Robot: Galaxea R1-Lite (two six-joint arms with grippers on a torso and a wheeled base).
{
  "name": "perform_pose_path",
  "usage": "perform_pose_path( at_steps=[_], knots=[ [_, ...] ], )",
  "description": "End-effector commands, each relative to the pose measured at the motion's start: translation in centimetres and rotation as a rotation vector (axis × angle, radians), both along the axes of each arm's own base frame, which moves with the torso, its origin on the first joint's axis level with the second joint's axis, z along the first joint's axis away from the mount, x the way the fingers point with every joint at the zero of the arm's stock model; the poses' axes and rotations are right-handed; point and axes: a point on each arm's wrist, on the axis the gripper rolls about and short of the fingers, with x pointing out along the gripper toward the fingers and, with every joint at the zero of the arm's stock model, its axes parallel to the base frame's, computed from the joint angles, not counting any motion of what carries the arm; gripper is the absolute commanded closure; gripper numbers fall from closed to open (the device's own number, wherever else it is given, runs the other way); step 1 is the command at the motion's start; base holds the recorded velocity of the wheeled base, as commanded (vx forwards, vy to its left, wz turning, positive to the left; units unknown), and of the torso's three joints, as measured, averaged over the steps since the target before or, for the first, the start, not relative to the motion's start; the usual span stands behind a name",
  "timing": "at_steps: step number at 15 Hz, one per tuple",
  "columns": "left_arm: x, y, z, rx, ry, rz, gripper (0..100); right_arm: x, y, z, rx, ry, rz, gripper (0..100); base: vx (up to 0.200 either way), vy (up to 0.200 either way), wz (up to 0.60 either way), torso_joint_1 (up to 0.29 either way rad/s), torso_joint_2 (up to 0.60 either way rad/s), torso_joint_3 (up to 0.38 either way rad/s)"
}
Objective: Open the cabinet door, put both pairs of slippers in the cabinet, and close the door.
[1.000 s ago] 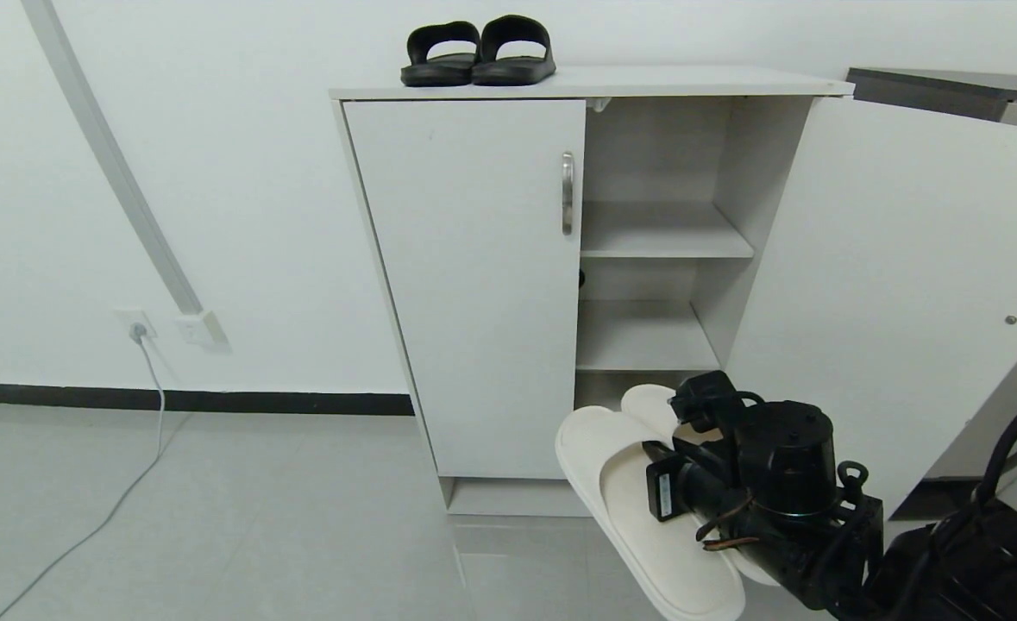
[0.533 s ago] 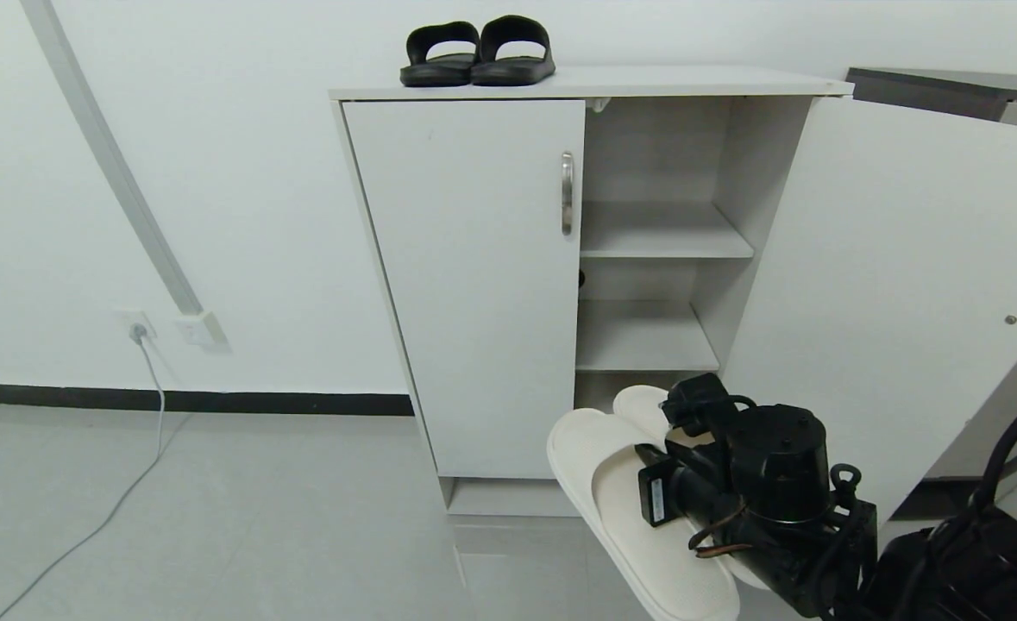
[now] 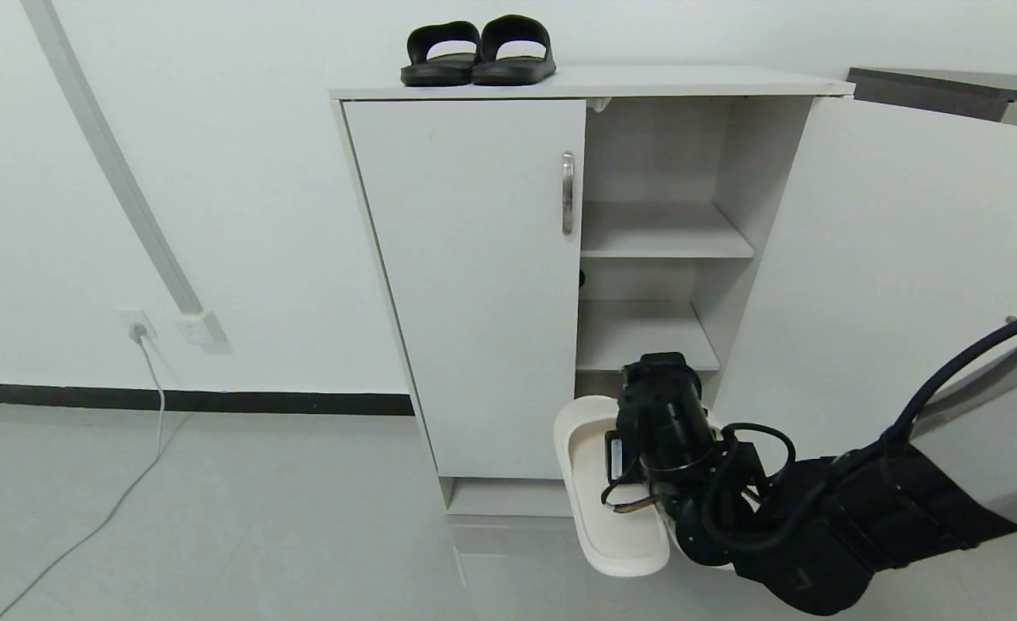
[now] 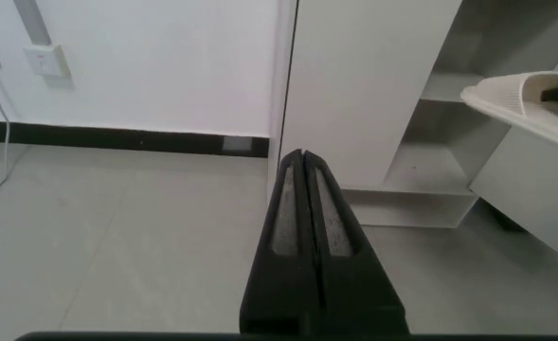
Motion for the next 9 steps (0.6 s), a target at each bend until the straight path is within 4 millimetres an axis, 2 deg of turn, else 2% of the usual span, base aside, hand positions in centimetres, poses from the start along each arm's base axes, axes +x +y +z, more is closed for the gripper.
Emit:
perform_pose_path(
  at_steps=[1, 4, 9],
  knots=[
    [0.03, 0.00, -0.01, 0.000, 0.004, 0.000, 100, -0.22, 1.67, 1.16, 0.044, -0.027, -0.001, 100, 0.000, 0.000, 0.00, 0.000, 0.00, 0.000],
    [0.03, 0.00, -0.01, 0.003, 0.004, 0.002, 100, -0.41, 1.78, 1.18, 0.044, -0.028, 0.001, 100, 0.000, 0.000, 0.00, 0.000, 0.00, 0.000],
    [0.03, 0.00, -0.01, 0.008, 0.004, 0.002, 100, -0.30, 1.64, 1.05, 0.036, -0.026, -0.002, 100, 0.000, -0.200, 0.00, 0.000, 0.00, 0.000]
  ],
)
